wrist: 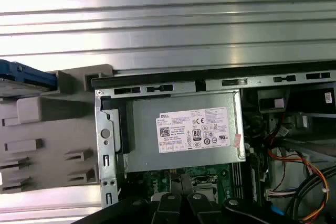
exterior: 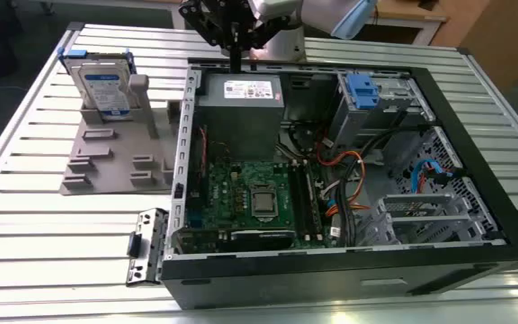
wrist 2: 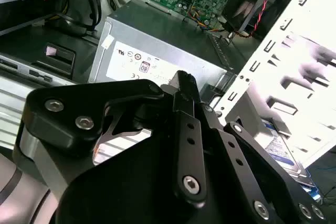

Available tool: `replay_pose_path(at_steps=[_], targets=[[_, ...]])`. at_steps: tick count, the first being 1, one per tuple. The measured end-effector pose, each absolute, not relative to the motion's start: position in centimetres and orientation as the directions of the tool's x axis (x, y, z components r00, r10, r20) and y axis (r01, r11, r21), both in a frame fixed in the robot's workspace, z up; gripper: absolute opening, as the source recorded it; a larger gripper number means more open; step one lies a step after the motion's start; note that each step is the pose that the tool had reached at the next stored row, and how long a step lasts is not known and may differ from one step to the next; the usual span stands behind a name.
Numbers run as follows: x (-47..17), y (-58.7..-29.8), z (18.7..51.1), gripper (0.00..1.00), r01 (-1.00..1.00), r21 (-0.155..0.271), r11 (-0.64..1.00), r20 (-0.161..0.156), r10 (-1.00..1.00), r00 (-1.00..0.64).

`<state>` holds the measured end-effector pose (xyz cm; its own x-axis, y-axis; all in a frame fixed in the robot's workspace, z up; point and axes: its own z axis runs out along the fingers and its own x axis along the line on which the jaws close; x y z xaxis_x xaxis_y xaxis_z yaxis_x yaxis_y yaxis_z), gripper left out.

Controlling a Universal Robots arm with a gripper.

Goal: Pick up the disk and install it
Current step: 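Reach for the disk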

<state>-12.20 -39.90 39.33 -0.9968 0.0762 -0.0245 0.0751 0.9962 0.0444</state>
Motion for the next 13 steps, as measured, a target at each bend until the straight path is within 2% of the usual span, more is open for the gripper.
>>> replay_pose_path(at_steps=[13], targets=[[-12.54, -39.89, 39.33, 0.10, 0.075, 0.044, 0.996, -0.024, 0.076, -0.997]])
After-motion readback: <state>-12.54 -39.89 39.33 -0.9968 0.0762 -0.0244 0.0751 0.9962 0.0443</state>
